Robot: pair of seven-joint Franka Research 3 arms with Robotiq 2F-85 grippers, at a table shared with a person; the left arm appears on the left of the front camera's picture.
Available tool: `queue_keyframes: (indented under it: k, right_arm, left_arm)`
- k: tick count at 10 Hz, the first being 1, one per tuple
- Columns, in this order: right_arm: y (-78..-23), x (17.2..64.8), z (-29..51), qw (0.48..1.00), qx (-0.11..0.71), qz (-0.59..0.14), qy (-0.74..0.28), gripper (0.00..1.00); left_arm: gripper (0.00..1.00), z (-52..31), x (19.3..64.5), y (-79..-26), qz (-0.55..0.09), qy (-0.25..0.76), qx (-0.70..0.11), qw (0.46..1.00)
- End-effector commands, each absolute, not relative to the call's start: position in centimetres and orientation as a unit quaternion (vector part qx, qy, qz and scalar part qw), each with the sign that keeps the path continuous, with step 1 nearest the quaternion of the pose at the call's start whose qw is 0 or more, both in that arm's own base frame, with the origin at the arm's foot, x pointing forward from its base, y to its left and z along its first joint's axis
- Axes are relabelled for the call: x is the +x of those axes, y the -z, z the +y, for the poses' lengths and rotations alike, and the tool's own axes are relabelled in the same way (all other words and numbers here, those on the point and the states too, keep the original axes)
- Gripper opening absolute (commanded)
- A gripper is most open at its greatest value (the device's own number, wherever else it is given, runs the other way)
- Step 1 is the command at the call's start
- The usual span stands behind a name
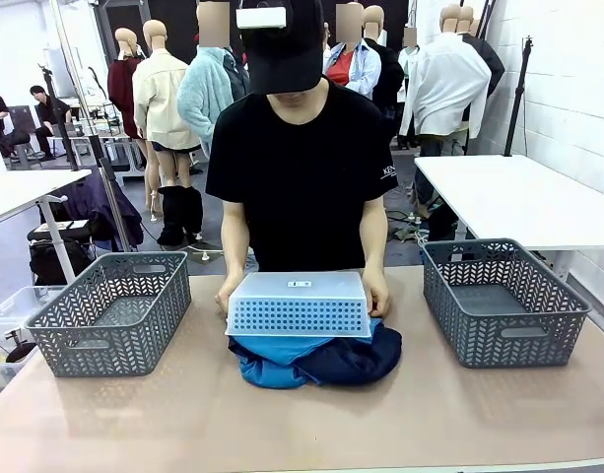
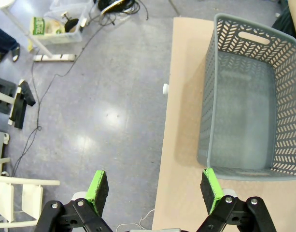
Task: Sort the tops and bottoms.
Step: Lift clothes from the center of the table with your left hand.
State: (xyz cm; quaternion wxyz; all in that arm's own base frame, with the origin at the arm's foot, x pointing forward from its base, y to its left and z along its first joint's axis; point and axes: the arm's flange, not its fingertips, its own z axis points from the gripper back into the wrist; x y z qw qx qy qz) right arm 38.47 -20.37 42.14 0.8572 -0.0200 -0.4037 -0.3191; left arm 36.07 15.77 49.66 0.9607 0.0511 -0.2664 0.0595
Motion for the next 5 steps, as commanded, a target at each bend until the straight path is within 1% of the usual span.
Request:
queue_keyframes:
  k: [1, 5]
  right_arm:
    - [-42.23, 38.39, -20.38, 0.860, -0.025, -0.400, 0.314, 1.00]
    - [-42.23, 38.39, -20.38, 0.860, -0.025, -0.400, 0.314, 1.00]
  left_arm:
    - [1.00, 15.80, 36.11, -49.69, -0.269, -0.057, 0.054, 0.960]
    - [1.00, 15.80, 36.11, -49.69, -0.269, -0.057, 0.054, 0.960]
